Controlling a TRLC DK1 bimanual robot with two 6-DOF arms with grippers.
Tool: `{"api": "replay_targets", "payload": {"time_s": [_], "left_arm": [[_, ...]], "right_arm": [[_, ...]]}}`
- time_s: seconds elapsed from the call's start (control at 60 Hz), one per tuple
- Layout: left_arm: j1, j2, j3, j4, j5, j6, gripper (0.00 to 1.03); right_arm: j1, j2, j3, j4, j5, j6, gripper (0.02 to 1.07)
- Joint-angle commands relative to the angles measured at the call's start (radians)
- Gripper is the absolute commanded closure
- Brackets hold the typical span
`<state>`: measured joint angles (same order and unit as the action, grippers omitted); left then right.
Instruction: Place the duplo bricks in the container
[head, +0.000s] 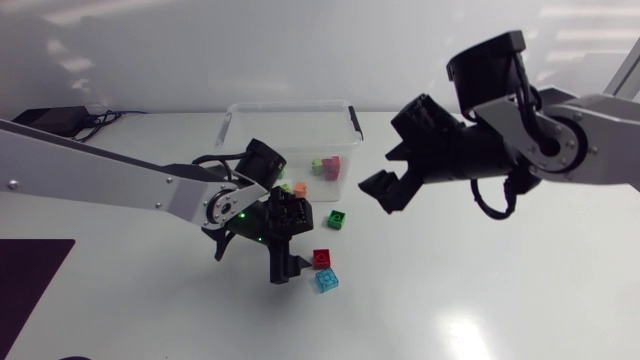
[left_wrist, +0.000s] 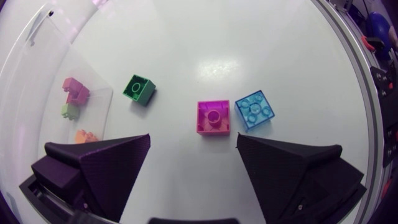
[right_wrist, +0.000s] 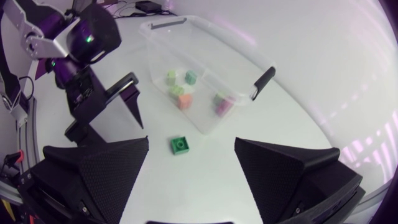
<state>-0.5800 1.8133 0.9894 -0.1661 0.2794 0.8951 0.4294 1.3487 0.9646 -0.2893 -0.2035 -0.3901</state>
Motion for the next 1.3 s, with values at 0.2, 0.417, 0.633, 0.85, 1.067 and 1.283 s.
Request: {"api": "replay_targets", "payload": {"time_s": [0.2,0.417,0.633,0.85,1.067,1.283], "left_arm": [[-0.021,0.098,0.114,-0.104,-0.022,0.041,0.16],[-0.043,0.13,0.166,-0.177,-0.025,0.033,0.22],[-0.061,0.155,0.189,-0.205,-0.023,0.027,0.34],[-0.077,0.173,0.203,-0.219,-0.023,0.01,0.69],[-0.07,0.178,0.193,-0.247,-0.017,0.005,0.74],[0.025,0.054,0.155,-0.296,0.02,0.018,0.75]], "right_arm": [[-0.026,-0.079,-0.175,0.045,-0.039,-0.016,0.07],[-0.017,-0.108,-0.247,0.064,-0.04,-0.012,0.07],[-0.012,-0.148,-0.283,0.061,-0.04,-0.01,0.07],[0.071,-0.123,-0.297,0.036,-0.022,0.01,0.07],[0.14,-0.01,-0.254,0.033,0.003,0.068,0.07],[0.227,0.136,-0.158,-0.013,0.023,0.151,0.11]]}}
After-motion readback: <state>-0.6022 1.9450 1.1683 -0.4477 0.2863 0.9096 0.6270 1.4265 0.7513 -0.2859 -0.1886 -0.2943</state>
